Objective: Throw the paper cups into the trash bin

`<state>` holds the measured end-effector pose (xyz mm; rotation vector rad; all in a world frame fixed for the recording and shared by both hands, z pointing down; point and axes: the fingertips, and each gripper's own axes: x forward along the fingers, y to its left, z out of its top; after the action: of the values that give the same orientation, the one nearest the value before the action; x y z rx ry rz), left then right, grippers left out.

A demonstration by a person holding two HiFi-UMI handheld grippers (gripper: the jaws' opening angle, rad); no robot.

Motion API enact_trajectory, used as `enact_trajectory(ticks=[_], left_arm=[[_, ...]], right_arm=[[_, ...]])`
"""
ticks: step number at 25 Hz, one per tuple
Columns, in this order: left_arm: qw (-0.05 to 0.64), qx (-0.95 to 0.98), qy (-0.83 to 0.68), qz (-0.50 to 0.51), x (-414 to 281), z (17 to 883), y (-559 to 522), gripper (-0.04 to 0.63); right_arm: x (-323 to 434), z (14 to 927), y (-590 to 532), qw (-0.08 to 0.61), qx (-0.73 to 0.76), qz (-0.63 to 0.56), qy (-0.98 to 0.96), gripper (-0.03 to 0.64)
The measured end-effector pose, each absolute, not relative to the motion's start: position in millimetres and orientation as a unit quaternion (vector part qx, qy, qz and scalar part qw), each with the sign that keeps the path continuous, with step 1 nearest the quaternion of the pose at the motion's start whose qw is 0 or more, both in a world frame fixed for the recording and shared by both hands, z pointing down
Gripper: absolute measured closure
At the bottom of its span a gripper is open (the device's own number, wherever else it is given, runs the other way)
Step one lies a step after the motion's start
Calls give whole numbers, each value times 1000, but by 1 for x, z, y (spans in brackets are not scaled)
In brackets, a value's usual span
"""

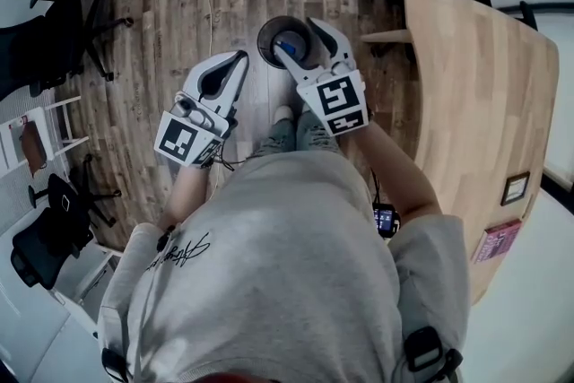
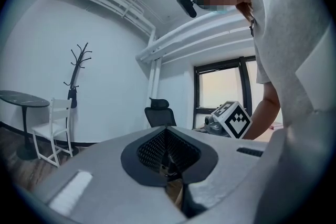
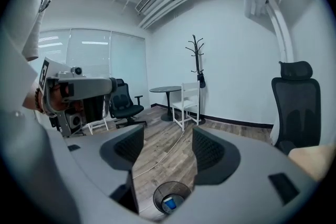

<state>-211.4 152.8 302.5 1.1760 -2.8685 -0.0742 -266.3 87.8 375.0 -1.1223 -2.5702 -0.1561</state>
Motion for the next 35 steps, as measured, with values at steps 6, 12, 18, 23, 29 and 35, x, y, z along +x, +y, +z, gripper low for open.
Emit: enact_trajectory(ticks=[6, 12, 18, 23, 29, 35], left_arm=[[10, 373, -927, -25, -200, 284, 152, 592], [-3, 379, -925, -11, -192, 269, 143, 592], [-20, 382, -924, -2, -188, 254, 137, 592], [-32, 388, -921, 3, -181, 242, 130, 592], [-40, 394, -918, 6, -175, 234, 123, 592], [-49, 399, -915, 2, -168, 226, 118, 592]], right_arm=[[-251, 326, 88, 115, -409, -41, -904, 327], [-236, 292, 77, 87, -412, -27, -907, 375], [-225, 276, 72, 50, -414, -40, -908, 436], [-215, 263, 65, 45, -416, -40, -908, 493], [-206, 251, 58, 32, -414, -33, -909, 543], [-200, 252, 54, 27, -404, -33, -914, 584]])
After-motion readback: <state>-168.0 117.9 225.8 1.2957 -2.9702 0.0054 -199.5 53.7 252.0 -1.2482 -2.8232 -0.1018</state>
